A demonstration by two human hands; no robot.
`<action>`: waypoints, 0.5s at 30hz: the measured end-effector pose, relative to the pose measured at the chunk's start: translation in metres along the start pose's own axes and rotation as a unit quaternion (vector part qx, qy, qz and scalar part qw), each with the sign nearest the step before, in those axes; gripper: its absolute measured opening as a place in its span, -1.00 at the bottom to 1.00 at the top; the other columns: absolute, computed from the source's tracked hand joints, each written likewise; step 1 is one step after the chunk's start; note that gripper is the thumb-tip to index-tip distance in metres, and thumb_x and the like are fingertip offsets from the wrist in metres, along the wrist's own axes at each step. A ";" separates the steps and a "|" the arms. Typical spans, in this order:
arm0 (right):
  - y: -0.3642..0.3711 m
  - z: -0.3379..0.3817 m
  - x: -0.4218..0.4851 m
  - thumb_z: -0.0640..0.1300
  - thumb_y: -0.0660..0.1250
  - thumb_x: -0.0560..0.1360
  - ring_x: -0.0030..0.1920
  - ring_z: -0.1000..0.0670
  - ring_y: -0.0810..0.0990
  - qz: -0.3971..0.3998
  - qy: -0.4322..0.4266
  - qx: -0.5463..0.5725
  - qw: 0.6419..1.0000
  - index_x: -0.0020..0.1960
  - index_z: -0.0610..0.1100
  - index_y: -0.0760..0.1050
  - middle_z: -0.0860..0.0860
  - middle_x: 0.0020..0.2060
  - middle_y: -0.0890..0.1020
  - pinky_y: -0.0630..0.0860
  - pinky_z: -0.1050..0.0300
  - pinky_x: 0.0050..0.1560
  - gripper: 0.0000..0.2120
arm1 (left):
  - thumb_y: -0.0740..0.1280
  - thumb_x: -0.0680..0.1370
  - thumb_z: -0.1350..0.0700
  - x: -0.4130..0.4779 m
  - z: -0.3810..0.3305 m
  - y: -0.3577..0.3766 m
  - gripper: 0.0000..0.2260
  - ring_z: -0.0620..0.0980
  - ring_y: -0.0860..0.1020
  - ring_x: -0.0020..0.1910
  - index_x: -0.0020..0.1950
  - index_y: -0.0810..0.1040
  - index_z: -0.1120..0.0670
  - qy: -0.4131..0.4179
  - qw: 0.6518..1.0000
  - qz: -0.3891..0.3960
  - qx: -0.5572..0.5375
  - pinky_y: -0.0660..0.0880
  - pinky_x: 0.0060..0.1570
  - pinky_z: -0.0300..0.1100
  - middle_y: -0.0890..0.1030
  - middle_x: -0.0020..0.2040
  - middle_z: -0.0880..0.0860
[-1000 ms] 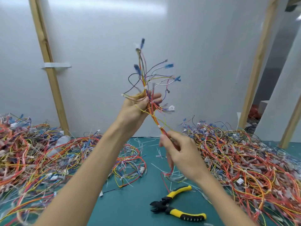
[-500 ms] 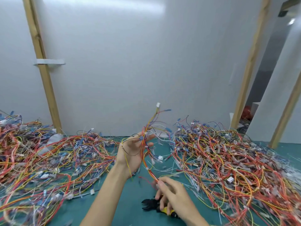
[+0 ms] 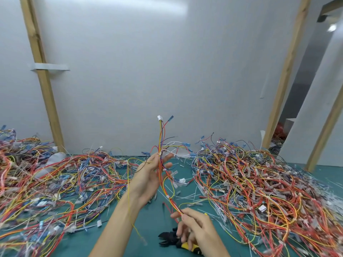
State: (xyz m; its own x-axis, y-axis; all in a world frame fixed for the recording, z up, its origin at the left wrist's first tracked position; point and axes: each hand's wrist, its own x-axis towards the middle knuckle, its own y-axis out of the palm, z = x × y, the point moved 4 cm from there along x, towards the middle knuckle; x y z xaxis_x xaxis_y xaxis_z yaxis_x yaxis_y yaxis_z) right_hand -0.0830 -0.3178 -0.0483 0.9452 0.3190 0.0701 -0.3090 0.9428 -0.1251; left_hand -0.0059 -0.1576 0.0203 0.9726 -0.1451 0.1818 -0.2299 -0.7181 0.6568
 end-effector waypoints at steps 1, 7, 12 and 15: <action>-0.001 0.000 0.000 0.04 0.26 0.47 -0.37 -0.03 0.53 -0.006 -0.004 -0.004 1.000 -0.05 0.00 0.67 -0.07 -0.36 0.61 0.40 0.18 -0.46 -0.76 | 0.24 0.52 0.15 0.000 -0.001 -0.001 -0.68 -0.03 0.64 -0.18 0.24 0.51 0.21 0.003 1.000 -0.003 0.005 0.61 -0.19 -0.15 0.66 0.11 0.15; -0.004 0.002 -0.004 0.11 0.35 0.47 -0.43 0.00 0.47 -0.040 -0.023 -0.035 0.998 -0.19 -0.04 0.64 -0.04 -0.46 0.55 0.40 0.20 -0.35 -0.76 | 0.24 0.49 0.15 0.001 -0.003 -0.001 -0.72 -0.04 0.66 -0.21 0.16 0.54 0.20 0.021 0.999 0.002 0.026 0.63 -0.20 -0.16 0.69 0.04 0.12; -0.007 0.000 -0.003 0.07 0.39 0.53 -0.48 0.05 0.39 -0.056 -0.009 -0.050 0.997 -0.25 -0.04 0.61 0.03 -0.53 0.47 0.37 0.19 -0.33 -0.74 | 0.24 0.49 0.15 0.001 -0.005 0.000 -0.71 -0.03 0.66 -0.21 0.17 0.54 0.20 0.033 0.999 -0.004 0.029 0.60 -0.12 -0.13 0.69 0.04 0.12; -0.009 0.002 -0.003 0.22 0.35 0.46 -0.51 0.02 0.30 -0.069 -0.013 -0.059 0.996 -0.29 -0.05 0.57 0.02 -0.57 0.38 0.29 0.17 -0.34 -0.65 | 0.21 0.54 0.18 0.002 -0.008 0.000 -0.74 -0.03 0.65 -0.22 0.18 0.53 0.21 0.038 0.999 -0.009 0.013 0.61 -0.14 -0.16 0.69 0.05 0.13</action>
State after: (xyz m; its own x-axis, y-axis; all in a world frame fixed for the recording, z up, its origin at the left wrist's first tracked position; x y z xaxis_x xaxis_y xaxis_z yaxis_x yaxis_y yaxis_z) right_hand -0.0834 -0.3274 -0.0458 0.9740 0.1921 0.1205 -0.1613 0.9604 -0.2272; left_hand -0.0044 -0.1525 0.0271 0.9709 -0.0806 0.2257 -0.2103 -0.7383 0.6409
